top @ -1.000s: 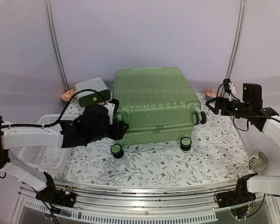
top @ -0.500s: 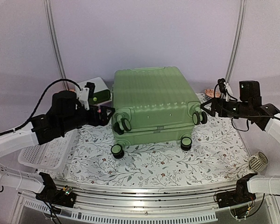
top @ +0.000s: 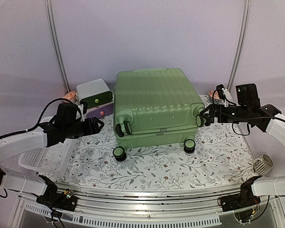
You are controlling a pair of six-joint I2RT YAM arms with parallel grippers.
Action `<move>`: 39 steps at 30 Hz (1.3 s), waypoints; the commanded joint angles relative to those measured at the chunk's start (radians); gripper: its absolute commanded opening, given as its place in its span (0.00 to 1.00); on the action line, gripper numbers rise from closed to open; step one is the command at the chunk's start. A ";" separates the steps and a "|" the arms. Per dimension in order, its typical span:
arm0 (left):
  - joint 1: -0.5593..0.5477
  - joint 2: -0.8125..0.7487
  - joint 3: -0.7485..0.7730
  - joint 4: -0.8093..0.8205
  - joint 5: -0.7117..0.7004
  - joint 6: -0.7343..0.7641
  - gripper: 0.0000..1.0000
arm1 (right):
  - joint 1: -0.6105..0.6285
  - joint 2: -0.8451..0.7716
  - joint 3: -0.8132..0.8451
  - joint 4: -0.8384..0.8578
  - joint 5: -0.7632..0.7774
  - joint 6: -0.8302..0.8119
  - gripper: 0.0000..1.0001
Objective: Open, take out, and arrange the luggage
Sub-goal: Adjust the luggage at the center of the board.
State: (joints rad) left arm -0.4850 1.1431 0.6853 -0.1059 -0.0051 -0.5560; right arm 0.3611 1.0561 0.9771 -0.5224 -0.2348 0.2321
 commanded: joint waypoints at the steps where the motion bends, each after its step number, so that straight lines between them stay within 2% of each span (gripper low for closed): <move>1: 0.034 0.057 -0.041 0.108 0.086 -0.054 0.77 | 0.007 -0.022 -0.028 0.007 0.027 -0.019 0.98; 5: 0.034 0.134 -0.067 0.215 0.113 -0.085 0.75 | 0.007 -0.028 -0.044 0.026 0.007 -0.010 0.98; 11: 0.028 0.300 -0.058 0.330 0.239 -0.115 0.73 | 0.007 -0.026 -0.062 0.050 0.005 -0.004 0.97; 16: -0.003 0.405 -0.039 0.398 0.304 -0.139 0.72 | 0.007 -0.059 -0.047 0.024 0.140 0.017 0.97; 20: -0.068 0.453 -0.019 0.437 0.306 -0.162 0.72 | 0.007 -0.099 -0.047 -0.004 0.172 0.033 0.97; 26: -0.235 0.542 0.002 0.579 0.271 -0.250 0.72 | 0.007 -0.147 -0.044 -0.029 0.224 0.057 0.97; 31: -0.414 0.707 0.105 0.705 0.264 -0.315 0.71 | 0.008 -0.142 -0.014 -0.024 0.150 0.063 0.96; 34: -0.460 0.763 0.283 0.512 0.260 -0.218 0.69 | 0.009 -0.103 0.007 -0.024 0.036 0.050 0.94; 35: -0.468 0.758 0.306 0.498 0.243 -0.194 0.70 | 0.010 -0.091 0.012 -0.024 0.006 0.047 0.93; 39: -0.477 0.693 0.253 0.529 0.169 -0.167 0.70 | 0.030 -0.064 0.006 -0.003 -0.078 0.035 0.92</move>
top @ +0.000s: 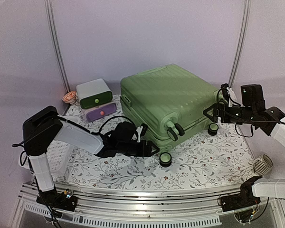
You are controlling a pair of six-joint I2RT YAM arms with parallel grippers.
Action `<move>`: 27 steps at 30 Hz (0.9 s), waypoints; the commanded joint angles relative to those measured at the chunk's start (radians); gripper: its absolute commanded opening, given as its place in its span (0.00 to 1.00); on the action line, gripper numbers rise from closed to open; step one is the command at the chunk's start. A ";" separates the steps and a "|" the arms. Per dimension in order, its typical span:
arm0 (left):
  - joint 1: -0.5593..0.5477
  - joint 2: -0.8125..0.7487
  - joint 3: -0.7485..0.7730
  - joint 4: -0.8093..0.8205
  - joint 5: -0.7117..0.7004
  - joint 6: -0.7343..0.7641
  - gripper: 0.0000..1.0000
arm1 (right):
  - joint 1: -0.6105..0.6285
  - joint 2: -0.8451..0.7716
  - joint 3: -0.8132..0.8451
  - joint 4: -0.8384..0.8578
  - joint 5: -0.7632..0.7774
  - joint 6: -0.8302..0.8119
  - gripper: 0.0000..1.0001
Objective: Open, take out, and arrange the luggage
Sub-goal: Adjust the luggage at the center of the board, then pick up the wheels of luggage from the luggage.
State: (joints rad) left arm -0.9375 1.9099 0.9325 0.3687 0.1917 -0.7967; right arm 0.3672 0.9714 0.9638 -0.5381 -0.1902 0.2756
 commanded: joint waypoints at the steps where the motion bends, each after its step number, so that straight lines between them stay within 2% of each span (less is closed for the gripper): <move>1: -0.025 -0.096 -0.011 0.054 -0.047 0.085 0.70 | 0.035 0.025 0.018 0.019 -0.139 -0.009 0.91; 5: -0.024 -0.191 -0.064 -0.002 -0.147 0.160 0.73 | 0.140 0.077 0.018 0.053 -0.145 -0.013 0.91; 10: -0.001 -0.298 -0.081 -0.113 -0.271 0.236 0.75 | 0.289 0.185 0.082 0.034 -0.073 -0.046 0.91; 15: 0.087 -0.382 -0.092 -0.166 -0.304 0.257 0.76 | 0.391 0.279 0.154 -0.008 0.028 -0.070 0.91; 22: 0.194 -0.489 -0.140 -0.178 -0.282 0.277 0.76 | 0.480 0.366 0.186 -0.012 0.057 -0.073 0.79; 27: 0.228 -0.540 -0.151 -0.209 -0.297 0.301 0.76 | 0.507 0.414 0.205 -0.050 0.122 -0.067 0.63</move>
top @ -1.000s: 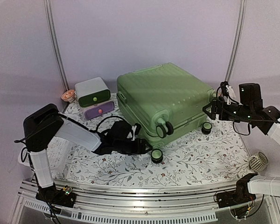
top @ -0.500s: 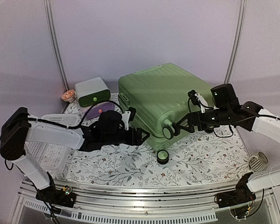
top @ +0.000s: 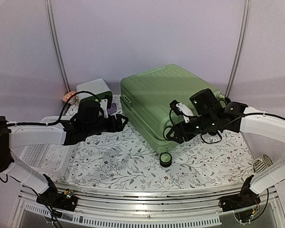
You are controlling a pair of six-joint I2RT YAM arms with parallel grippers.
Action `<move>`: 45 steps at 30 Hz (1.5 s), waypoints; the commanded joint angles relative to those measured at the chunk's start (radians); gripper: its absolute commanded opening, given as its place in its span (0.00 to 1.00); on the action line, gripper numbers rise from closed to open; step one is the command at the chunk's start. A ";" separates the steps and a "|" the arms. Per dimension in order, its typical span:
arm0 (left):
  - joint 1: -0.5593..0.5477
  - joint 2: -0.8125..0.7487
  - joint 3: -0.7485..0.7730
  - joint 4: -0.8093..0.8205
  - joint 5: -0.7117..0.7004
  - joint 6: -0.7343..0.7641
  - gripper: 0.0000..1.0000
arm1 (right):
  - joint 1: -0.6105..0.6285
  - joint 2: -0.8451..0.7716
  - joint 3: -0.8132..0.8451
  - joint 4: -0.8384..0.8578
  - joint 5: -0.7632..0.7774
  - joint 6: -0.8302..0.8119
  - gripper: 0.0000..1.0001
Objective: Open, take out, and arrange the luggage
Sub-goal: Pick up the wheels of luggage from the luggage, then adjust the luggage at the center of the board.
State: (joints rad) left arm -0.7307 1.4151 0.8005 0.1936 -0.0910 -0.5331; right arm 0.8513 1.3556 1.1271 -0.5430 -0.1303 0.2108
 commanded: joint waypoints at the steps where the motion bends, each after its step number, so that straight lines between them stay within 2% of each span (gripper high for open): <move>1: 0.027 -0.054 -0.021 -0.039 -0.017 0.041 0.76 | 0.026 0.034 0.047 -0.050 0.069 -0.003 0.59; 3: 0.034 -0.078 -0.025 -0.042 -0.022 0.047 0.76 | 0.029 0.033 0.047 -0.056 0.066 -0.010 0.45; 7: 0.042 -0.098 -0.032 -0.041 -0.023 0.049 0.77 | 0.034 0.008 0.031 -0.089 0.035 -0.036 0.28; 13: 0.046 -0.096 -0.019 -0.037 -0.026 0.065 0.77 | 0.036 -0.133 -0.073 -0.167 -0.074 -0.097 0.24; 21: 0.085 -0.111 0.037 -0.059 -0.047 0.113 0.77 | 0.046 -0.318 -0.147 -0.193 -0.199 -0.060 0.20; 22: 0.091 -0.114 0.039 -0.057 -0.048 0.117 0.78 | 0.045 -0.325 -0.148 -0.197 -0.201 -0.049 0.24; 23: 0.096 -0.119 0.041 -0.056 -0.046 0.123 0.78 | 0.046 -0.326 -0.149 -0.199 -0.205 -0.045 0.44; 24: 0.102 -0.122 0.042 -0.053 -0.044 0.125 0.78 | 0.046 -0.324 -0.145 -0.204 -0.202 -0.045 0.54; 26: 0.112 -0.128 0.046 -0.051 -0.042 0.133 0.79 | 0.045 -0.315 -0.131 -0.210 -0.160 -0.041 0.64; 28: 0.130 -0.131 0.052 -0.049 -0.032 0.134 0.80 | 0.046 -0.314 -0.101 -0.208 -0.076 -0.016 0.79; 32: 0.231 -0.128 0.058 -0.005 0.146 0.081 0.82 | 0.044 -0.380 -0.072 -0.131 0.084 0.023 1.00; 35: 0.285 -0.098 0.086 0.012 0.229 0.069 0.83 | 0.011 -0.412 -0.070 -0.093 0.188 0.061 0.99; 41: 0.330 -0.015 0.173 -0.011 0.297 0.093 0.88 | -0.179 -0.339 -0.074 -0.086 0.180 0.168 0.99; 42: 0.338 -0.004 0.183 -0.011 0.312 0.093 0.89 | -0.206 -0.336 -0.081 -0.078 0.183 0.186 0.99; 44: 0.347 0.018 0.201 -0.018 0.316 0.082 0.98 | -0.264 -0.346 -0.094 -0.056 0.189 0.221 0.99; 45: 0.354 0.028 0.210 -0.025 0.311 0.074 0.98 | -0.294 -0.357 -0.104 -0.044 0.189 0.233 0.99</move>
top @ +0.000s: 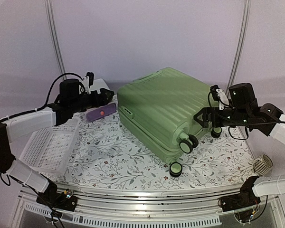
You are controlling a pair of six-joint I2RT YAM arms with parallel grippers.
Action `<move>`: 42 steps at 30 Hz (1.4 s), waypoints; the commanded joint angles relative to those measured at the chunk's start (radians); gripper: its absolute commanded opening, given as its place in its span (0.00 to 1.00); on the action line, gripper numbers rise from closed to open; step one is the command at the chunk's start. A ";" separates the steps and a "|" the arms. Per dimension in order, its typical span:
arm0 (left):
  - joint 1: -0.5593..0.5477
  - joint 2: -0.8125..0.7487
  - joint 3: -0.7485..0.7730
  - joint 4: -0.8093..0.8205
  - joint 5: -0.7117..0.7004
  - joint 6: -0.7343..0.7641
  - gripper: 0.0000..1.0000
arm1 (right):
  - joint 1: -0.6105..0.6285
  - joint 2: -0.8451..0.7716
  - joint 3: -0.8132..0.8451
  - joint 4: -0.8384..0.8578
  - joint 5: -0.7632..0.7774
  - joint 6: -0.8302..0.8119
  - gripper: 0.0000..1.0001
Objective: Open, take out, and arrange the luggage
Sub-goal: Adjust the luggage at the center of the board.
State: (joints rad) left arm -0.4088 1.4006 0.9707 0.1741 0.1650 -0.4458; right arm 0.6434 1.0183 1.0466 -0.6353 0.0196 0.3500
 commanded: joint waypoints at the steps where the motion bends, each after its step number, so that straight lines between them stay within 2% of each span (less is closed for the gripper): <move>1: 0.037 0.051 0.048 -0.010 0.057 -0.016 0.98 | -0.116 -0.030 -0.032 0.053 0.056 0.108 0.99; 5: 0.061 0.082 0.078 -0.020 0.077 0.001 0.98 | -0.207 -0.051 -0.057 0.045 0.134 0.189 0.99; 9: 0.077 0.119 0.108 -0.004 0.125 0.032 0.98 | -0.244 -0.020 -0.048 0.008 0.190 0.269 0.99; 19: 0.097 0.229 0.188 0.036 0.245 0.068 0.98 | -0.244 0.070 -0.033 -0.016 0.212 0.252 0.99; 28: 0.097 0.342 0.289 0.050 0.287 0.062 0.98 | -0.244 0.102 -0.047 -0.007 0.227 0.250 0.99; 34: 0.097 0.434 0.412 0.038 0.380 0.061 0.98 | -0.287 0.110 -0.071 -0.012 0.292 0.313 0.86; 38: 0.095 0.491 0.463 0.044 0.470 0.033 0.97 | -0.401 0.128 -0.076 0.052 0.197 0.277 0.77; 42: 0.096 0.540 0.507 0.042 0.545 0.009 0.94 | -0.421 0.199 -0.029 0.086 0.159 0.239 0.67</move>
State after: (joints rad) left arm -0.3202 1.8946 1.4353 0.2039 0.6014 -0.4099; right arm 0.2398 1.1599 0.9794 -0.6117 0.2283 0.6216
